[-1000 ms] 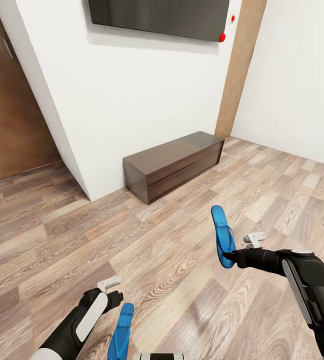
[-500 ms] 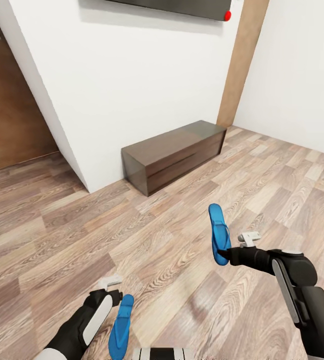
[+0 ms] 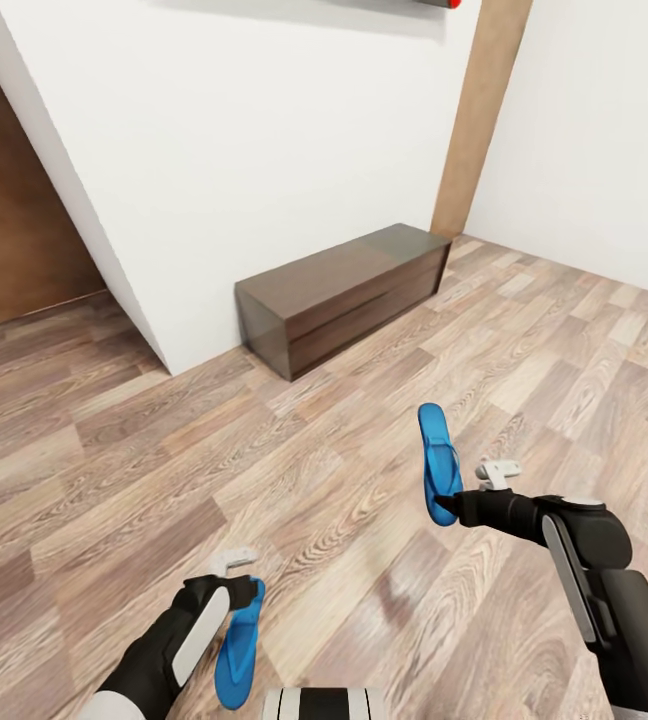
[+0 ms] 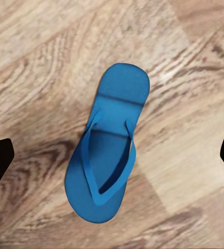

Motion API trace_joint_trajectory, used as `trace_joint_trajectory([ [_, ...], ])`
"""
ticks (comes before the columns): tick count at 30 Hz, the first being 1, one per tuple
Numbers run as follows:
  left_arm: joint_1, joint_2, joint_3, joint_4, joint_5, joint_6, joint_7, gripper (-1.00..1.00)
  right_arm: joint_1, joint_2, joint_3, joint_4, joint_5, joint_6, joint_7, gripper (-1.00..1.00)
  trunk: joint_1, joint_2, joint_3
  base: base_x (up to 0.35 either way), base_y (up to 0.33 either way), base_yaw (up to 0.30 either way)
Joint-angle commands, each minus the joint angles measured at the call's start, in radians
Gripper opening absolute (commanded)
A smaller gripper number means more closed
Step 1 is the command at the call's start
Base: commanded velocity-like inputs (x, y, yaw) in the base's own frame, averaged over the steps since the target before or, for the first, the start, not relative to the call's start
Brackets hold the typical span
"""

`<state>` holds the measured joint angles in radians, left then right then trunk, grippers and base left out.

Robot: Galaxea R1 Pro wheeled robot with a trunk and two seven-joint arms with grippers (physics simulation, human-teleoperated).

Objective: In the bedroom, move the book from the bed onto either nightstand, and place the two sandals side by side next to the bed.

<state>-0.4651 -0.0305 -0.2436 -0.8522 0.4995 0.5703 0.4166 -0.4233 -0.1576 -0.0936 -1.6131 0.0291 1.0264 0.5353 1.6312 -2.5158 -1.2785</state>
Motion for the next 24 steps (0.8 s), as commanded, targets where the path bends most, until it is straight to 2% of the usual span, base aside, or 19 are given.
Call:
trace_joint_trajectory([
  [1,-0.001,0.002,0.0,-0.001,0.011,0.002,0.007,1.0,-0.001,0.001,-0.001,-0.001,0.002,0.005,0.007,-1.0,0.0,0.0,0.0,0.0,0.0,-0.176],
  [7,0.005,0.006,0.007,-0.008,0.008,-0.001,0.001,1.0,-0.003,0.001,0.0,-0.001,0.002,0.005,0.006,-1.0,0.0,0.0,0.001,-0.069,0.0,-0.095],
  [19,0.005,0.006,0.008,-0.013,0.009,0.007,-0.004,1.0,-0.003,0.002,0.002,-0.001,0.002,0.004,0.006,-1.0,0.0,0.0,0.001,-0.274,0.0,-0.013],
  [21,0.002,0.002,0.008,-0.022,0.01,0.025,0.0,1.0,-0.003,0.001,0.003,-0.001,0.002,0.004,0.006,-1.0,0.0,-0.001,-0.003,-0.125,0.0,-0.001],
  [24,-0.003,-0.003,0.007,-0.069,0.012,0.09,0.015,1.0,-0.004,0.001,0.003,-0.001,0.002,0.004,0.008,-1.0,0.002,-0.001,-0.014,-0.058,0.0,0.0],
])
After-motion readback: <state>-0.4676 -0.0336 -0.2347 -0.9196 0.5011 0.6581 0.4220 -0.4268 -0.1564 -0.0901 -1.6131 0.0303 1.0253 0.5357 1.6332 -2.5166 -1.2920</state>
